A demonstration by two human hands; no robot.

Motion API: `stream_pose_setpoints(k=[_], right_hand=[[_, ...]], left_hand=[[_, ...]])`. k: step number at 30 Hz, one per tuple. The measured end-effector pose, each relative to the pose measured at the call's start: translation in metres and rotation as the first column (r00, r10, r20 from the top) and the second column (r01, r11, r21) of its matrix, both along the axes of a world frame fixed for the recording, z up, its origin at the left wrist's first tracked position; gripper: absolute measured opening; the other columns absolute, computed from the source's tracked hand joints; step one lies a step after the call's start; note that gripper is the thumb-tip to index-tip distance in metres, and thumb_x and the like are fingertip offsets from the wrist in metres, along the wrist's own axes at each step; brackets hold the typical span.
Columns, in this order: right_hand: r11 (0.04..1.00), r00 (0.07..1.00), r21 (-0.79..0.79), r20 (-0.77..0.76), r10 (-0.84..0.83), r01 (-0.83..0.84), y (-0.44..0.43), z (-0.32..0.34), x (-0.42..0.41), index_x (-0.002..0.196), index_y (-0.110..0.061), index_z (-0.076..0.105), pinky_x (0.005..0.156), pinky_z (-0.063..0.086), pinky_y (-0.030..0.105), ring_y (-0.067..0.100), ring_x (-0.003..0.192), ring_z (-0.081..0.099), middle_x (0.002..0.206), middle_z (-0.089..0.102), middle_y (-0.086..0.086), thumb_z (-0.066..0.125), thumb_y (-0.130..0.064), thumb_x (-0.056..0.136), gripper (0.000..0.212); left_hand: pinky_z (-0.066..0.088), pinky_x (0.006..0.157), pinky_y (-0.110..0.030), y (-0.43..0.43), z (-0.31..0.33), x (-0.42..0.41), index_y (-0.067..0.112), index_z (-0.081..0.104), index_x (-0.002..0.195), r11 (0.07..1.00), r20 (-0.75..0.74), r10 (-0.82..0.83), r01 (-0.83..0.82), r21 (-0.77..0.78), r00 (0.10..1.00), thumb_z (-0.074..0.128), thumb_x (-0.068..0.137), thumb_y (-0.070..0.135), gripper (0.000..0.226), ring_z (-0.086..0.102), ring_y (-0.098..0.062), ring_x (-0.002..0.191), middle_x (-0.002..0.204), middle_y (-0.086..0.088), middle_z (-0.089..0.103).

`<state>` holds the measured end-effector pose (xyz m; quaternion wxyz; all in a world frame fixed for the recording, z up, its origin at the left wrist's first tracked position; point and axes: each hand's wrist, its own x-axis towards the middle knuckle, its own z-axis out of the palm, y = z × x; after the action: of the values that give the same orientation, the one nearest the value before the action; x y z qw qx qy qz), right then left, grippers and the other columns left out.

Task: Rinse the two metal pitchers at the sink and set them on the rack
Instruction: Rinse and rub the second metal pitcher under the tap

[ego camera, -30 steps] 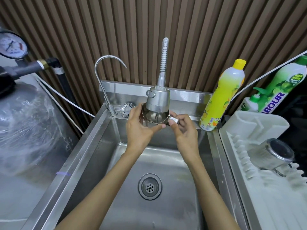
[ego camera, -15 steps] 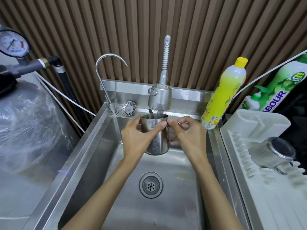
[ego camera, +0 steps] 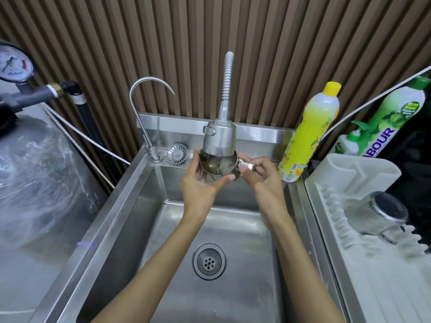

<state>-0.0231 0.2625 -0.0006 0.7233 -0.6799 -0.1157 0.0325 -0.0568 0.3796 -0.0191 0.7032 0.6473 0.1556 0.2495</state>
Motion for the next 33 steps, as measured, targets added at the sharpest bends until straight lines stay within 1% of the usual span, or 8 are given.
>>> stream_pose_setpoints(k=[5, 7, 11, 14, 17, 21, 29, 33], right_hand=[[0.934, 0.953, 0.343, -0.237, 0.187, -0.098, 0.008, -0.02, 0.0, 0.075, -0.011, 0.047, 0.098, 0.048, 0.043, 0.028, 0.103, 0.059, 0.09, 0.069, 0.006, 0.053, -0.005, 0.092, 0.019], [0.948, 0.95, 0.299, -0.25, 0.189, -0.11, 0.009, -0.022, -0.004, 0.078, -0.009, 0.049, 0.091, 0.053, 0.046, 0.023, 0.088, 0.064, 0.079, 0.066, 0.005, 0.053, -0.008, 0.092, 0.015], [0.987, 0.965, 0.145, -0.241, 0.102, -0.068, 0.007, -0.013, -0.011, 0.077, -0.008, 0.053, 0.065, 0.061, 0.036, 0.019, 0.07, 0.069, 0.074, 0.068, 0.005, 0.059, -0.015, 0.09, 0.016], [0.999, 0.979, -0.044, -0.205, -0.015, 0.006, 0.002, -0.003, -0.011, 0.072, -0.011, 0.054, 0.058, 0.06, 0.039, 0.021, 0.067, 0.072, 0.076, 0.071, 0.009, 0.066, -0.02, 0.085, 0.02], [0.938, 0.994, -0.333, -0.013, -0.104, 0.094, -0.003, 0.005, -0.009, 0.068, -0.017, 0.053, 0.061, 0.06, 0.046, 0.024, 0.066, 0.072, 0.079, 0.072, 0.011, 0.069, -0.032, 0.081, 0.026], [0.817, 0.965, -0.534, 0.24, -0.103, 0.219, -0.009, 0.016, -0.013, 0.074, -0.015, 0.056, 0.074, 0.053, 0.046, 0.029, 0.079, 0.066, 0.079, 0.071, 0.007, 0.067, -0.034, 0.082, 0.024], [0.984, 0.998, -0.175, 0.067, -0.007, 0.018, -0.005, 0.009, -0.006, 0.077, -0.022, 0.046, 0.089, 0.047, 0.02, 0.009, 0.102, 0.063, 0.114, 0.064, -0.01, 0.054, -0.007, 0.091, 0.022], [0.962, 0.972, 0.237, -0.16, 0.173, -0.132, 0.002, -0.013, 0.003, 0.078, -0.012, 0.047, 0.104, 0.042, 0.042, 0.026, 0.117, 0.057, 0.119, 0.063, 0.008, 0.051, -0.009, 0.094, 0.017]], left_hand=[[0.036, 0.089, -0.004, 0.002, 0.01, -0.008, 0.02, 0.054, 0.127, 0.919, 0.069, 0.123, -0.139, 0.368, 0.99, 0.09, 0.05, 0.015, 0.085, 0.051, 0.014, 0.104, 0.117, 0.009, 0.056], [0.03, 0.084, 0.003, 0.001, 0.015, -0.012, 0.018, 0.056, 0.125, 0.879, 0.065, 0.161, -0.173, 0.443, 0.985, 0.091, 0.048, 0.019, 0.085, 0.047, 0.018, 0.099, 0.11, 0.009, 0.052], [0.034, 0.074, 0.002, 0.005, 0.02, -0.015, 0.02, 0.063, 0.106, 0.834, -0.026, 0.219, -0.174, 0.524, 0.975, 0.087, 0.044, 0.049, 0.073, 0.051, -0.004, 0.089, 0.094, 0.006, 0.048], [0.031, 0.068, 0.007, 0.006, 0.016, -0.019, 0.022, 0.064, 0.097, 0.863, -0.159, 0.194, -0.091, 0.497, 0.968, 0.082, 0.053, 0.052, 0.056, 0.052, -0.007, 0.082, 0.089, 0.006, 0.053], [0.035, 0.064, 0.006, 0.005, 0.008, -0.022, 0.032, 0.064, 0.085, 0.939, -0.251, 0.088, 0.004, 0.344, 0.964, 0.082, 0.062, 0.043, 0.031, 0.057, 0.011, 0.069, 0.079, 0.021, 0.061], [0.049, 0.083, -0.021, 0.003, -0.003, -0.023, 0.022, 0.072, 0.096, 0.986, -0.247, -0.122, 0.146, 0.081, 0.961, 0.085, 0.062, 0.032, 0.038, 0.069, -0.005, 0.089, 0.087, 0.006, 0.076], [0.046, 0.099, -0.02, -0.003, 0.001, -0.002, 0.009, 0.052, 0.125, 0.997, -0.009, -0.077, 0.077, -0.004, 0.997, 0.081, 0.063, -0.005, 0.069, 0.062, -0.012, 0.111, 0.12, -0.009, 0.065], [0.043, 0.092, -0.011, 0.001, 0.012, -0.002, 0.007, 0.052, 0.127, 0.936, 0.017, 0.084, -0.085, 0.341, 0.996, 0.088, 0.055, 0.017, 0.08, 0.056, -0.008, 0.106, 0.118, -0.006, 0.058]])
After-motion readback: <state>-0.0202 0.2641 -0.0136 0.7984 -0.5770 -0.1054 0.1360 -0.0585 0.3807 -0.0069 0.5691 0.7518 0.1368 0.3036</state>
